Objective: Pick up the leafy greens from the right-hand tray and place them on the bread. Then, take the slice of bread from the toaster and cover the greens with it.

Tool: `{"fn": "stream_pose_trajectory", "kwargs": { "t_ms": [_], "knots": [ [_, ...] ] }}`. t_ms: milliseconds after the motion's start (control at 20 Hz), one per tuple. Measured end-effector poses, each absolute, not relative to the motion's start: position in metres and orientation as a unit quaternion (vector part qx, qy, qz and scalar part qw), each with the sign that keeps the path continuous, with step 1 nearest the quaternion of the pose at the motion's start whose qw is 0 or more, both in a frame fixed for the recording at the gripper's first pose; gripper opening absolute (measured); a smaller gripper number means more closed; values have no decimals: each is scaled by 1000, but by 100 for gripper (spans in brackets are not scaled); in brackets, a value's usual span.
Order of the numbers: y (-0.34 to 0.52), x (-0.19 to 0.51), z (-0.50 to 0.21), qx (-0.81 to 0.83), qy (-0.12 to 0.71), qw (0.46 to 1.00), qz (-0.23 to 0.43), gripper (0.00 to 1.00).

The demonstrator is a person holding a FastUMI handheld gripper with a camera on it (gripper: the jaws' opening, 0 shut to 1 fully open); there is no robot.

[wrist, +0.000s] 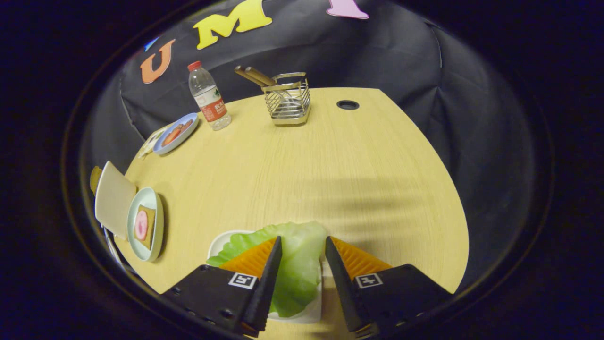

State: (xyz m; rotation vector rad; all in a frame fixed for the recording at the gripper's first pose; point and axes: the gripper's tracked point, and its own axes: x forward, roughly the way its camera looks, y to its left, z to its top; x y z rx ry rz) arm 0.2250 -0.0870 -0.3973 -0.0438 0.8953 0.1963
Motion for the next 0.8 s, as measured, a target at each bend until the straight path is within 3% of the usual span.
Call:
{"fn": "stream_pose_trajectory", "kwargs": {
  "t_ms": [250,500,550,700,800],
  "knots": [
    [-88,224,-395,-34,420,904,76,27],
    [-97,227,-385,-53,396,916,40,26],
    [-96,224,-388,-55,401,914,36,4],
    [-91,218,-384,-52,406,912,19,5],
    [-84,214,-377,-36,402,915,15,0]
  ]
}}
